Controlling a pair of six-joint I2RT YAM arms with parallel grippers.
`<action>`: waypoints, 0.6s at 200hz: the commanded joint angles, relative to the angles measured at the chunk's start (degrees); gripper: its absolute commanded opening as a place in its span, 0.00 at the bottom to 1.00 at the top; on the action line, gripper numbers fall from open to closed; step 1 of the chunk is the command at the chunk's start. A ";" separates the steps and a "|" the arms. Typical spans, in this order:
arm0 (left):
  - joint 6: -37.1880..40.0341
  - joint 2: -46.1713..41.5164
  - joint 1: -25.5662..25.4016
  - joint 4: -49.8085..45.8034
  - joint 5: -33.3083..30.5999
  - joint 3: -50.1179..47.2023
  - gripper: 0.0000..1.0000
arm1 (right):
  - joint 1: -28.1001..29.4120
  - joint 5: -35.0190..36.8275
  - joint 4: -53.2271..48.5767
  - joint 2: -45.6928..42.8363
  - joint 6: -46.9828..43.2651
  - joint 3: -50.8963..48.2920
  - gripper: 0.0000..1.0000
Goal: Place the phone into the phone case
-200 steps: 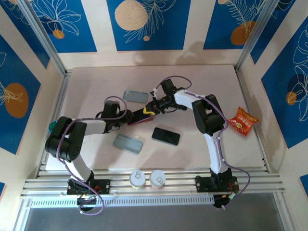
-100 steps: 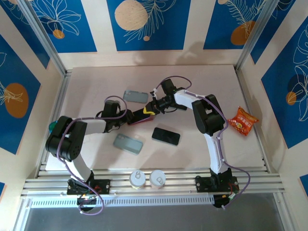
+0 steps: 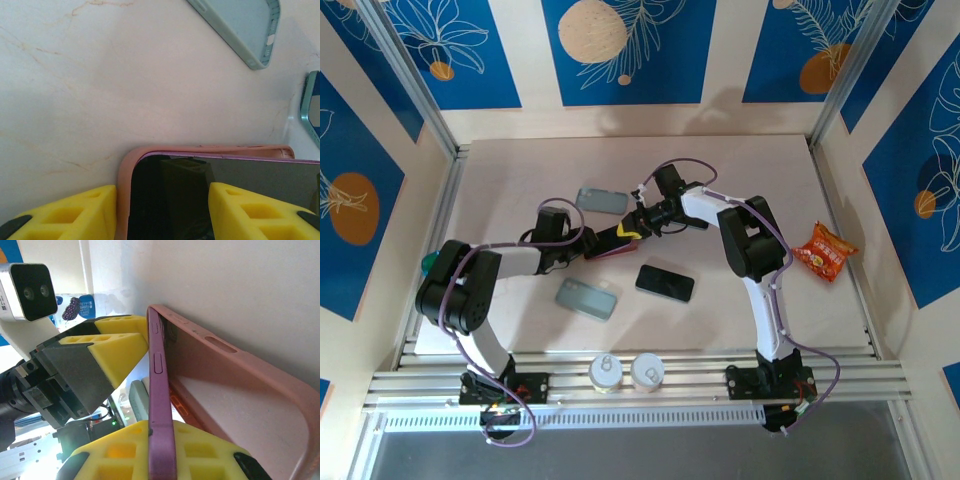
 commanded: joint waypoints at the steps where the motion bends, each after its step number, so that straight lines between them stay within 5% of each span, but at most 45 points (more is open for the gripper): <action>1: 0.34 4.37 -2.11 10.41 4.71 1.60 0.51 | 2.08 1.61 -3.60 2.53 1.18 0.10 0.00; 56: 0.53 2.83 -2.11 9.63 4.69 0.31 0.51 | 1.95 2.26 -3.84 2.67 1.19 0.08 0.03; 120: 0.66 2.35 -2.11 9.89 3.92 -0.81 0.51 | 1.97 2.81 -6.44 2.50 0.54 2.29 0.22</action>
